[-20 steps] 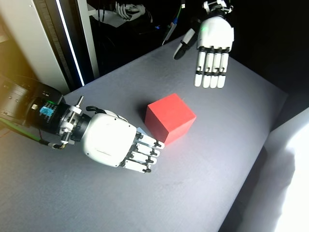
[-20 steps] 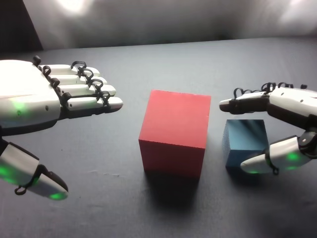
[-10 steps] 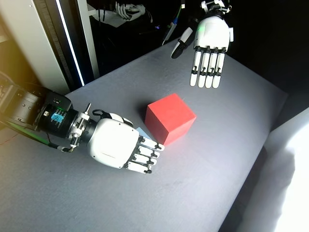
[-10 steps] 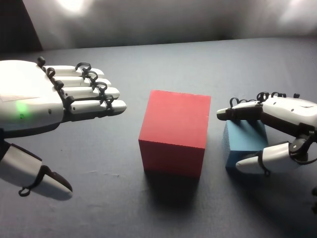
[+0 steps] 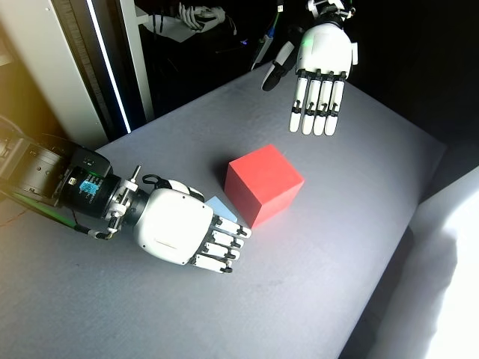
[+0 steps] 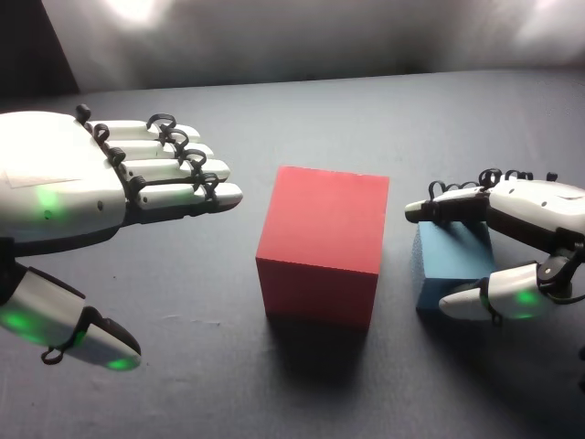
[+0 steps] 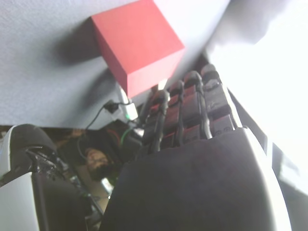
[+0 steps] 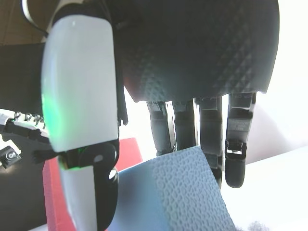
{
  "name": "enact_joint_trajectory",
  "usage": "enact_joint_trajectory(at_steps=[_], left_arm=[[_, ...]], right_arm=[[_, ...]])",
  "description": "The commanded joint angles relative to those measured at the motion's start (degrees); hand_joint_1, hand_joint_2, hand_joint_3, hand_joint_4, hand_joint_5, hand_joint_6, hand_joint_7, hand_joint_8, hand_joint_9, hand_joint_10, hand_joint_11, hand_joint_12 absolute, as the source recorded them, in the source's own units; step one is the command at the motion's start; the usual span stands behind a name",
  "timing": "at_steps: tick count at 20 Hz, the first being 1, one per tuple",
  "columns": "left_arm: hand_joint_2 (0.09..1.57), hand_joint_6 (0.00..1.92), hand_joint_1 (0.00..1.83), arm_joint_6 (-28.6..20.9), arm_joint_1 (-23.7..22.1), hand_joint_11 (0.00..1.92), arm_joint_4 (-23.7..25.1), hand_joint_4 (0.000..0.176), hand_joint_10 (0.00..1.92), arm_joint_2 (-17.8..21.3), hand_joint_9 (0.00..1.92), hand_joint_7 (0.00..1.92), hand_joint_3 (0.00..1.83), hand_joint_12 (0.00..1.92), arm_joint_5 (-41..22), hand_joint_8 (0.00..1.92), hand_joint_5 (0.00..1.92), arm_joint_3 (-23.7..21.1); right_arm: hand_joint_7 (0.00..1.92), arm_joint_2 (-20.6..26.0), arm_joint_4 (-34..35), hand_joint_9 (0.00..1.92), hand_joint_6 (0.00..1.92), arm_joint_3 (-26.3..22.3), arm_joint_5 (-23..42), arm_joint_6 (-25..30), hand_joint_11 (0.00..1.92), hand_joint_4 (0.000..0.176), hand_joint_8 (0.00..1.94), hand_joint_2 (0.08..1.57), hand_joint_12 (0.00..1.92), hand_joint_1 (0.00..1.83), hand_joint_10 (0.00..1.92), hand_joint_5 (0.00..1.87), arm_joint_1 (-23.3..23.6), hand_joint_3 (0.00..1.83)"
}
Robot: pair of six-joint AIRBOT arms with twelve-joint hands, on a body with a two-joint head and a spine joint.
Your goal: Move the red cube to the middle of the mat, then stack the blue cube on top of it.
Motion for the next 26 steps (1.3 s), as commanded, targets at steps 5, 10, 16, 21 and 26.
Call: enact_joint_trajectory(at_steps=[5, 10, 16, 21, 26], left_arm=[[0.97, 0.00, 0.37, 0.1, -0.8, 0.00, -3.1, 0.000, 0.00, 0.9, 0.00, 0.00, 0.00, 0.00, -2.7, 0.00, 0.00, -0.3], [0.98, 0.00, 0.36, 0.1, -0.9, 0.00, -3.4, 0.000, 0.00, 0.9, 0.00, 0.00, 0.01, 0.00, -2.6, 0.00, 0.00, -0.5], [1.00, 0.00, 0.36, 0.1, -1.0, 0.00, -3.5, 0.000, 0.00, 1.0, 0.00, 0.00, 0.01, 0.00, -2.5, 0.00, 0.00, -0.7], [1.01, 0.00, 0.38, 0.1, -1.1, 0.00, -3.5, 0.000, 0.00, 1.0, 0.00, 0.00, 0.00, 0.00, -2.5, 0.00, 0.00, -0.6], [1.00, 0.00, 0.35, 0.1, -1.2, 0.00, -3.6, 0.000, 0.00, 1.0, 0.00, 0.00, 0.00, 0.00, -2.5, 0.00, 0.00, -0.5]], right_arm=[[0.64, 0.4, -0.7, 0.54, 0.03, 0.3, 6.2, 0.3, 0.00, 0.000, 0.03, 0.99, 1.16, 1.09, 0.04, 0.58, -0.3, 0.00], [0.81, 0.4, -0.7, 0.70, 0.03, 0.3, 6.4, 0.1, 0.04, 0.000, 0.04, 1.03, 1.31, 1.14, 0.08, 0.71, -0.4, 0.01], [1.01, 0.5, -0.7, 1.08, 1.02, 0.3, 6.8, -0.1, 0.45, 0.009, 1.00, 1.13, 1.29, 1.21, 0.11, 0.93, -0.6, 0.00], [0.97, 1.2, -1.1, 1.08, 1.07, 0.4, 7.3, -0.1, 0.44, 0.023, 1.04, 1.14, 1.26, 1.20, 0.08, 0.91, 0.0, 0.00], [0.99, 3.4, -1.3, 1.09, 1.04, 0.4, 4.9, -0.2, 0.44, 0.023, 1.01, 1.13, 1.26, 1.21, 0.08, 0.93, 5.8, 0.00]])
